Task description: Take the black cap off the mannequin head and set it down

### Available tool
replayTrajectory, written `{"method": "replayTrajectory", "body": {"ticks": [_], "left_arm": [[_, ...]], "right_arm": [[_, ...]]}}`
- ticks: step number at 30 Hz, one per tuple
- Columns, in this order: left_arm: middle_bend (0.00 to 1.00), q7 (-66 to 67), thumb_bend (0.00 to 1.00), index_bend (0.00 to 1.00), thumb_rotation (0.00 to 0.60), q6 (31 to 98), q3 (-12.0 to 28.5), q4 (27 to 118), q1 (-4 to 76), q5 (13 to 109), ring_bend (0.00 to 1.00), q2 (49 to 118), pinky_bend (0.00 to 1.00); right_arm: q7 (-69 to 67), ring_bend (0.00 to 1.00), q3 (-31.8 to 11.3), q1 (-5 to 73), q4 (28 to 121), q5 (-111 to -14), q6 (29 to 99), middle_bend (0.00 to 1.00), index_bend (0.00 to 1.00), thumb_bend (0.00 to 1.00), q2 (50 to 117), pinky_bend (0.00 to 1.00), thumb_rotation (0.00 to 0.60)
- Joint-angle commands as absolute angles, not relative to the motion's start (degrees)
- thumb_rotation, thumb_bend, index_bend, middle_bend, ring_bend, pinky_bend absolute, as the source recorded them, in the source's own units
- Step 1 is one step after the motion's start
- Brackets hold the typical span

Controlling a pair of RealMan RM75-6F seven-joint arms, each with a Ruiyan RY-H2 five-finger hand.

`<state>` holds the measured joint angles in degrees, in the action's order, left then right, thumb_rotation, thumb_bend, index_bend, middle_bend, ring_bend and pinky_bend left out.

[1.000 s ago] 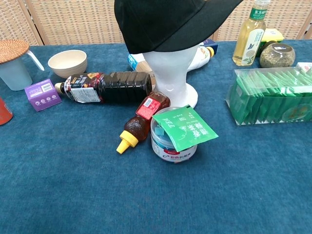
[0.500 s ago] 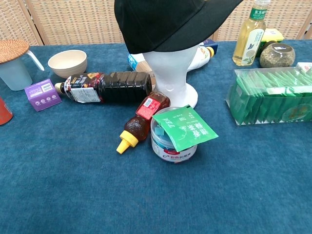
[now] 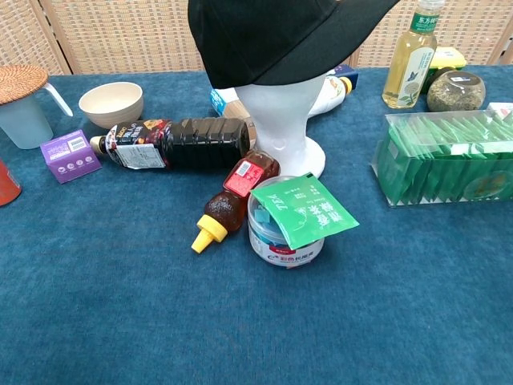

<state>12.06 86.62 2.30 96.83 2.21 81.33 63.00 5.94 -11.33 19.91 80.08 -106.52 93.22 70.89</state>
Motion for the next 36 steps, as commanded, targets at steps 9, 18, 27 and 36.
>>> {"method": "replayTrajectory", "body": {"ticks": [9, 18, 27, 36], "left_arm": [[0.00, 9.55, 0.09, 0.00, 0.600, 86.49, 2.63, 96.77, 1.88, 80.70, 0.00, 62.25, 0.07], [0.00, 9.38, 0.09, 0.00, 0.600, 86.11, 2.81, 96.99, 2.00, 80.37, 0.00, 61.97, 0.07], [0.00, 8.72, 0.09, 0.00, 0.600, 85.85, 2.97, 97.16, 2.02, 80.05, 0.00, 61.58, 0.07], [0.00, 7.54, 0.09, 0.00, 0.600, 86.34, 3.39, 97.21, 1.75, 79.69, 0.00, 61.19, 0.07]], "right_arm": [[12.73, 0.13, -11.08, 28.64, 85.80, -112.88, 85.34, 0.16, 0.17, 0.12, 70.84, 0.29, 0.600], [16.65, 0.14, -11.57, 34.11, 85.23, -111.68, 77.83, 0.17, 0.20, 0.18, 72.95, 0.32, 0.600], [18.33, 0.26, -11.79, 36.89, 80.29, -113.01, 79.97, 0.30, 0.32, 0.27, 77.05, 0.34, 0.600], [17.10, 0.46, -11.51, 39.79, 72.84, -115.39, 84.19, 0.49, 0.50, 0.32, 81.26, 0.54, 0.600]]}}
